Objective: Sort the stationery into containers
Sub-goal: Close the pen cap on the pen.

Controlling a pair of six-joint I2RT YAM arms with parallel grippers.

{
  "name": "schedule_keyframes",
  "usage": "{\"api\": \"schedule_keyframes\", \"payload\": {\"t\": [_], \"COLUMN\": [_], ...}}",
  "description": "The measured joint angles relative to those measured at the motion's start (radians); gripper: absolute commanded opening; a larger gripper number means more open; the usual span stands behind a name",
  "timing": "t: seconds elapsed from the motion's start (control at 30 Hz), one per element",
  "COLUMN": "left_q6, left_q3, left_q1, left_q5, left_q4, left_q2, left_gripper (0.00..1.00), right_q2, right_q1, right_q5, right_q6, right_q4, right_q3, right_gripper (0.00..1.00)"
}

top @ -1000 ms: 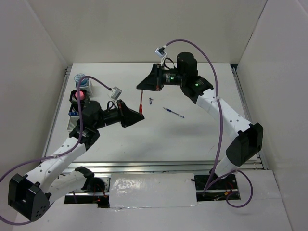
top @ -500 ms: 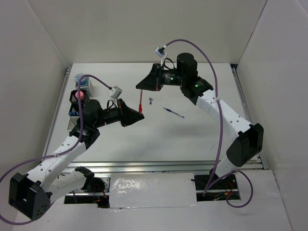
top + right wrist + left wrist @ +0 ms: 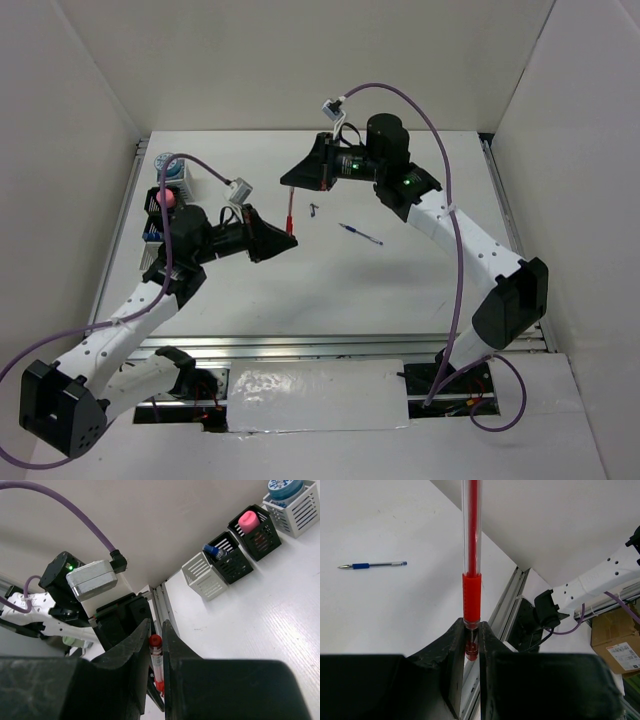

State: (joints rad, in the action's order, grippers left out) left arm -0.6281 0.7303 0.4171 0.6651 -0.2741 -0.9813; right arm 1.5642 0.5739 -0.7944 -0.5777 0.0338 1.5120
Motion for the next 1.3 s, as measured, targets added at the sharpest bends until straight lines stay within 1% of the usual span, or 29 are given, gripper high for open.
{"api": "schedule_keyframes", "payload": {"t": [0.37, 0.6, 0.63, 0.67, 0.7, 0.73, 0.77, 0.8, 0.83, 0.87, 0.93, 1.03, 1.2, 1.3], "left_q6": [0.005, 0.026, 0.027, 0.027, 0.028, 0.029, 0.03, 0.03, 0.03, 0.029, 0.028, 0.027, 0.026, 0.026], "left_q3": [0.016, 0.018, 0.018, 0.018, 0.018, 0.018, 0.018, 0.018, 0.021, 0.027, 0.039, 0.042, 0.038, 0.017], "left_q1": [-0.004, -0.003, -0.003, -0.003, -0.003, -0.003, -0.003, -0.003, -0.003, -0.004, -0.006, 0.004, 0.049, 0.07], "left_q5": [0.014, 0.01, 0.006, 0.003, 0.0, -0.002, -0.004, -0.018, -0.037, -0.047, -0.069, -0.095, -0.092, -0.091], "left_q4": [0.017, 0.019, 0.019, 0.019, 0.019, 0.019, 0.019, 0.011, -0.011, -0.03, -0.07, -0.081, -0.085, -0.08], "left_q2": [-0.013, -0.004, 0.002, 0.006, 0.012, 0.016, 0.018, 0.019, 0.019, 0.019, 0.024, 0.029, 0.031, 0.04], "left_gripper": [0.0, 0.0, 0.0, 0.0, 0.0, 0.0, 0.0, 0.0, 0.0, 0.0, 0.0, 0.0, 0.0, 0.0], "right_q2": [-0.006, -0.006, -0.005, -0.005, -0.005, -0.005, -0.005, -0.005, -0.004, 0.0, 0.016, 0.057, 0.102, 0.102], "right_q1": [0.01, 0.01, 0.009, 0.007, 0.004, 0.0, -0.005, -0.01, -0.013, -0.014, -0.024, -0.064, -0.218, -0.305], "right_q5": [0.015, 0.012, 0.011, 0.01, 0.006, 0.001, -0.004, -0.019, -0.037, -0.05, -0.07, -0.108, -0.104, -0.106], "right_q6": [0.016, 0.051, 0.053, 0.055, 0.056, 0.055, 0.055, 0.056, 0.051, 0.053, 0.055, 0.047, 0.046, 0.052], "right_q4": [-0.013, 0.054, 0.062, 0.069, 0.074, 0.081, 0.086, 0.106, 0.143, 0.167, 0.216, 0.267, 0.277, 0.272], "right_q3": [-0.006, 0.044, 0.051, 0.057, 0.061, 0.065, 0.067, 0.071, 0.071, 0.071, 0.082, 0.15, 0.319, 0.383], "right_gripper": [0.0, 0.0, 0.02, 0.07, 0.14, 0.28, 0.37, 0.5, 0.55, 0.63, 0.65, 0.66, 0.66, 0.65]}}
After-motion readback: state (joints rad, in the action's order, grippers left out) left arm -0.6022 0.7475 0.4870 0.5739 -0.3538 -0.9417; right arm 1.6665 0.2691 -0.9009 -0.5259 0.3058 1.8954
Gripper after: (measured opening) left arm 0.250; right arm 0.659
